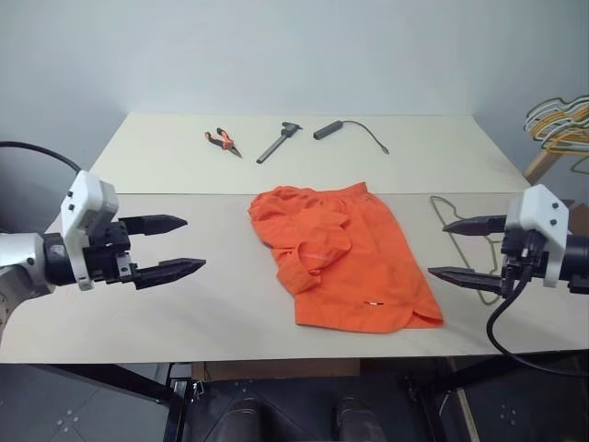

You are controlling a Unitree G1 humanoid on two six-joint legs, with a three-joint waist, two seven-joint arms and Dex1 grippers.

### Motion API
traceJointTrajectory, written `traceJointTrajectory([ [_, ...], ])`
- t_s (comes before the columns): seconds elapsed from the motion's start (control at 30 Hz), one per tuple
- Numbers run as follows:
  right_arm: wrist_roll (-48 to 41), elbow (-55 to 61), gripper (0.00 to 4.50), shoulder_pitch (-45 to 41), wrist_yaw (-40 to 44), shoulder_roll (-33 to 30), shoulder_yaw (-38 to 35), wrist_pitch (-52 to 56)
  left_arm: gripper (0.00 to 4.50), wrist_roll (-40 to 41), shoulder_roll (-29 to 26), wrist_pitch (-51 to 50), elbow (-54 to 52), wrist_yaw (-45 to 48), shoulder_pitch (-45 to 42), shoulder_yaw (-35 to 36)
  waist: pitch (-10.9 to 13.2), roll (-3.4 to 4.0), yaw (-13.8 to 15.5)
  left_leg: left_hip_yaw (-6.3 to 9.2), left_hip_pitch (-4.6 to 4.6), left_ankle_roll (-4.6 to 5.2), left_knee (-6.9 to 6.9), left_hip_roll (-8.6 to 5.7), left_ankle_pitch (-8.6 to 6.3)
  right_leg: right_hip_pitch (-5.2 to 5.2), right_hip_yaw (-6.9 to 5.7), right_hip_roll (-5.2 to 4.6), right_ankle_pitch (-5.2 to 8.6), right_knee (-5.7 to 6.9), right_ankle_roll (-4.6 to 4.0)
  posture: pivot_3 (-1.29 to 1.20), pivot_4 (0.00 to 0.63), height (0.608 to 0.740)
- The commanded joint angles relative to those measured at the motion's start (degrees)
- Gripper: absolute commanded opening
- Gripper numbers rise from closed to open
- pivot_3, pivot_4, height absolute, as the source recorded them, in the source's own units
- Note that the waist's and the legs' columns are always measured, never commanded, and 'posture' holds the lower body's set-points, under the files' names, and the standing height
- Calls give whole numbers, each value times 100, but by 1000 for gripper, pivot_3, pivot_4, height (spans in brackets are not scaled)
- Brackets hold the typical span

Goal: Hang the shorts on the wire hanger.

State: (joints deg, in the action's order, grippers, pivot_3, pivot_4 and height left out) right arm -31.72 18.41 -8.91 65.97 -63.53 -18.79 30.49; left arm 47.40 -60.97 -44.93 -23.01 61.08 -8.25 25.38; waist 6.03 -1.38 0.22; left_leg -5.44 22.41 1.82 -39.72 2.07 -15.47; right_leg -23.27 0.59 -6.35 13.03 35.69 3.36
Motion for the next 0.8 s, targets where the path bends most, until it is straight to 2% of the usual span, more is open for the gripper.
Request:
traceJointTrajectory([
  [0.03,-29,56,4467,-106,-2,-31,-177,-102,4500,142,-96,6,-65,80,-68,183,0,0,0,0,0,0,0,0,0,0,0,0,0,0,0,34,80,740],
  [0.33,324,84,4467,206,151,-57,-124,-610,4500,148,-103,13,-105,65,-48,183,0,0,11,0,0,0,0,0,0,0,0,0,0,0,0,36,85,740],
  [0.67,1555,-361,4467,456,864,-286,510,-2655,4500,170,-50,22,-266,72,129,241,2,0,2,-1,-3,0,0,1,0,1,0,0,1,0,1,14,96,740],
  [0.8,2103,-493,4467,415,741,-232,978,-3089,4500,180,-56,48,-250,42,66,148,5,-5,-5,-1,-6,-1,-1,2,0,1,0,1,3,2,-2,15,98,740],
])
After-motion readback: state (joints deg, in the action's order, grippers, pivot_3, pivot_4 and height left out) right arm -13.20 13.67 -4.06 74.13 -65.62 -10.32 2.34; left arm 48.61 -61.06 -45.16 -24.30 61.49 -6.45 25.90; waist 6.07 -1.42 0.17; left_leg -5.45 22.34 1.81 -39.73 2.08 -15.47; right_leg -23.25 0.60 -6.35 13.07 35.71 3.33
